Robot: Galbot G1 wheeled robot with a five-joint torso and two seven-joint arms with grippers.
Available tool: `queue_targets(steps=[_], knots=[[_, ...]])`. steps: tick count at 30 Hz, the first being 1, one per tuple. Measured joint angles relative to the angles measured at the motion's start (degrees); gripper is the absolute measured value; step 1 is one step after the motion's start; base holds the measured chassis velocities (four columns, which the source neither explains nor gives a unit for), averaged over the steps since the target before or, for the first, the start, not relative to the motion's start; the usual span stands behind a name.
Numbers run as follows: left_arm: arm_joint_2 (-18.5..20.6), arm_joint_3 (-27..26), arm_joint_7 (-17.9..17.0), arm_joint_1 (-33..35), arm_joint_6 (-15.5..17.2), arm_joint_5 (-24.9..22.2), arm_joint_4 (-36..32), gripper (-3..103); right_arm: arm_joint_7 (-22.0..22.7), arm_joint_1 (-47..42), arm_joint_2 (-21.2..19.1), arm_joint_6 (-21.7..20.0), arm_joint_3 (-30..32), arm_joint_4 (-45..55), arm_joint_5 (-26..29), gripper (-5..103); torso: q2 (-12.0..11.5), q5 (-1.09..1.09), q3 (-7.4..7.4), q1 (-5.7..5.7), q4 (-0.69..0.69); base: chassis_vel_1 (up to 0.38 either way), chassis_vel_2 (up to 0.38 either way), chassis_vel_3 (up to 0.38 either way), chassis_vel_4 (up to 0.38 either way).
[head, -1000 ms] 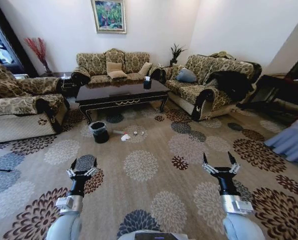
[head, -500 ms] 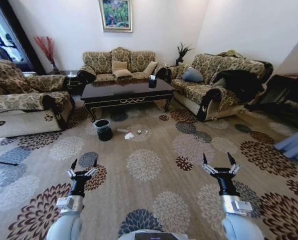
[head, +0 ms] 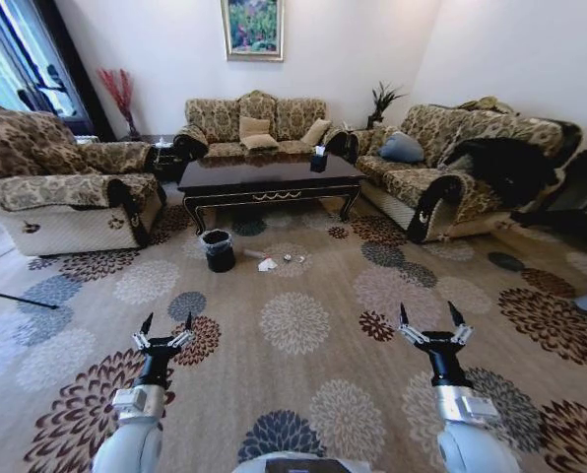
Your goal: Move to the front of the table and pick up the trash from the floor, then place it into the trash bin.
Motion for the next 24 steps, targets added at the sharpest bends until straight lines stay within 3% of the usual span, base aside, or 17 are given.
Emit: queue_targets(steps=[24], knots=[[-0.3, 0.0, 0.4, -0.3, -1.0, 1.8, 1.5, 100, 0.2, 1.0, -0.2, 0.3, -0.6, -2.3, -0.1, 100, -4.7, 0.00, -2.77, -1.94, 0.00, 0.002, 0.002, 0.002, 0.002]])
